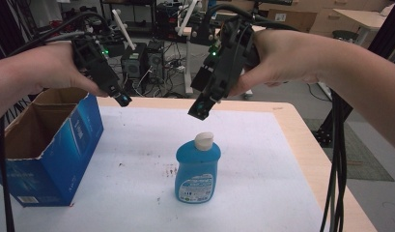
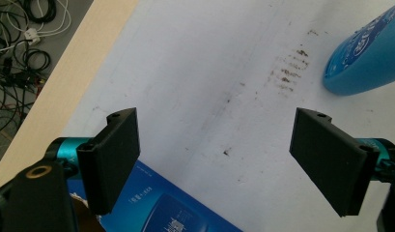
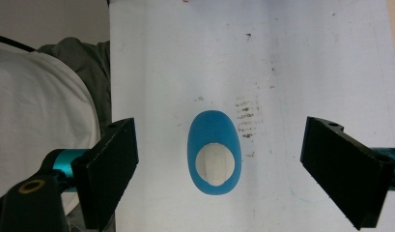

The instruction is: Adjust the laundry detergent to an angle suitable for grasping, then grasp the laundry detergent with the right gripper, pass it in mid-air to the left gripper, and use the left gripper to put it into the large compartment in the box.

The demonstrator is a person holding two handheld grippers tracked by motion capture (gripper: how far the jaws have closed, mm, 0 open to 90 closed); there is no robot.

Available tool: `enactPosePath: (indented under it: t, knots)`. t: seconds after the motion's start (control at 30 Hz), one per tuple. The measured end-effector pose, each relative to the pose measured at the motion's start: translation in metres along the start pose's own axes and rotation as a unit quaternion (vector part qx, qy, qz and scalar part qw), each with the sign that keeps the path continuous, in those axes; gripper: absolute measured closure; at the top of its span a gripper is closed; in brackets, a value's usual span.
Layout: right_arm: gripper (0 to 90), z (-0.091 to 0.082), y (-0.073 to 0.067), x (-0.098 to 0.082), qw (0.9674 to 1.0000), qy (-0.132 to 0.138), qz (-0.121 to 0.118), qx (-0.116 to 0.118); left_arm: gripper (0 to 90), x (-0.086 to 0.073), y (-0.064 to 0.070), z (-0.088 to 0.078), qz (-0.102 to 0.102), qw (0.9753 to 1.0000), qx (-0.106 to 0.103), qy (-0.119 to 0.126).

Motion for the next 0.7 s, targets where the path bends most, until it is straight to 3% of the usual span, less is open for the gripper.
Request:
enactPosePath:
  t: [0.5,0.7]
  knots:
    - [12.5,-0.0004,-0.0012,-0.0004,1.0000,0.001,-0.002,-0.001,18.2,0.0008,0.0027,0.0004,0.004,1.0000,-0.004,-0.001]
    - [12.5,-0.0047,-0.0001,-0.0018,0.9999,0.015,-0.006,-0.003,18.2,0.0010,0.0040,-0.0009,0.006,0.9999,-0.009,0.003]
Point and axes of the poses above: each handheld gripper's, and its own axes: z roughly forward along the jaws, x roughly out of its top, y roughly to its right, the point moved 6 cm from there along z, roughly forward along the jaws, and after that the axes turned 1 degree about -x, right-handed, at the moved point
